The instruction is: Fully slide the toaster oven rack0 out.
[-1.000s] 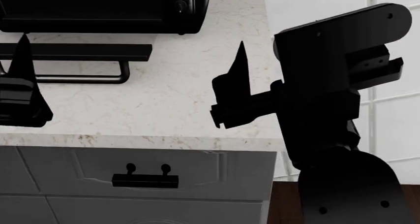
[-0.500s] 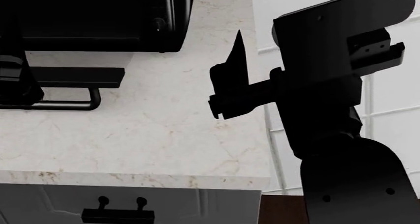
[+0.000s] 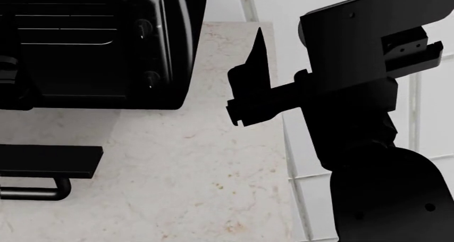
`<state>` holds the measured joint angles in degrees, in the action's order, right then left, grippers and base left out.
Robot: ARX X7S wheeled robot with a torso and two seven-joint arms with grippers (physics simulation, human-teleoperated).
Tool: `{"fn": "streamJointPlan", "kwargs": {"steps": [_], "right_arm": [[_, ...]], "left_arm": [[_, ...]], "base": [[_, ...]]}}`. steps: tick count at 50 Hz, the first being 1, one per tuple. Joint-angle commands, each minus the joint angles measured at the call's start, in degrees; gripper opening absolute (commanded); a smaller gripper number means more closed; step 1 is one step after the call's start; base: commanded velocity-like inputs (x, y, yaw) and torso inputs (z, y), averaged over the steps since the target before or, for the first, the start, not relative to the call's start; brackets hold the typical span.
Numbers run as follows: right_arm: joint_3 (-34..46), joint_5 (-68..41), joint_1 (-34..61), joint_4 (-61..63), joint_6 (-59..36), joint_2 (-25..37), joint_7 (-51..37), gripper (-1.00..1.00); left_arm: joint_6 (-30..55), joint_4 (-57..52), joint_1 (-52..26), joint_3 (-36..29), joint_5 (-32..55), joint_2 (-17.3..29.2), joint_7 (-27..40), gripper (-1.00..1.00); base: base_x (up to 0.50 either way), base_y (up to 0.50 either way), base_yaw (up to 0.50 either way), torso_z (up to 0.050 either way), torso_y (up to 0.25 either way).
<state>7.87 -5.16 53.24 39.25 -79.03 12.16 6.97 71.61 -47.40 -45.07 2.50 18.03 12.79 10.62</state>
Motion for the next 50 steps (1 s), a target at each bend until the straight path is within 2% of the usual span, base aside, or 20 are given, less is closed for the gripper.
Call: {"fn": "streamJointPlan", "kwargs": {"steps": [1, 12, 20, 24, 31, 39, 40, 50], "right_arm": [[-0.2, -0.4, 0.1, 0.1, 0.2, 0.0, 0.0, 1.00], [-0.2, -0.7, 0.4, 1.1, -0.8, 0.3, -0.2, 1.00], [-0.8, -1.0, 0.0, 1.3, -0.7, 0.7, 0.0, 1.00], [-0.7, -1.1, 0.3, 1.6, -1.1, 0.9, 0.0, 1.00], [0.1, -1.1, 0.6, 1.6, -1.5, 1.4, -0.3, 1.00], [0.3, -1.2, 0.9, 1.7, -1.9, 1.8, -0.4, 1.00], [0.3, -1.2, 0.9, 1.9, -2.1, 1.8, -0.4, 1.00], [0.5, -1.2, 1.1, 2.3, -2.4, 2.0, -0.8, 1.00]], "left_arm": [[0.2, -0.1, 0.0, 0.5, 0.5, 0.3, 0.2, 1.00], [1.4, -0.6, 0.4, -0.2, 1.0, 1.2, 0.2, 1.00], [6.0, -6.4, 0.6, -7.1, 0.6, 9.7, -0.8, 1.00], [8.8, -8.2, -2.3, -13.3, -0.6, 14.7, 0.4, 1.00], [10.8, -7.2, -9.1, -26.3, -1.9, 20.1, 1.8, 1.00], [8.9, -3.3, -13.8, -36.7, -2.9, 22.1, 1.5, 1.00], [8.5, -2.4, -15.2, -39.5, -3.5, 22.8, 1.5, 1.00], [7.7, 2.2, -22.1, -52.1, -7.1, 23.7, 2.2, 1.00]], "base": [[0.00, 0.00, 0.00, 0.000, 0.000], [0.00, 0.00, 0.00, 0.000, 0.000], [0.00, 0.00, 0.00, 0.000, 0.000], [0.00, 0.00, 0.00, 0.000, 0.000], [0.00, 0.00, 0.00, 0.000, 0.000], [0.00, 0.00, 0.00, 0.000, 0.000], [0.00, 0.00, 0.00, 0.000, 0.000], [0.00, 0.00, 0.00, 0.000, 0.000]]}}
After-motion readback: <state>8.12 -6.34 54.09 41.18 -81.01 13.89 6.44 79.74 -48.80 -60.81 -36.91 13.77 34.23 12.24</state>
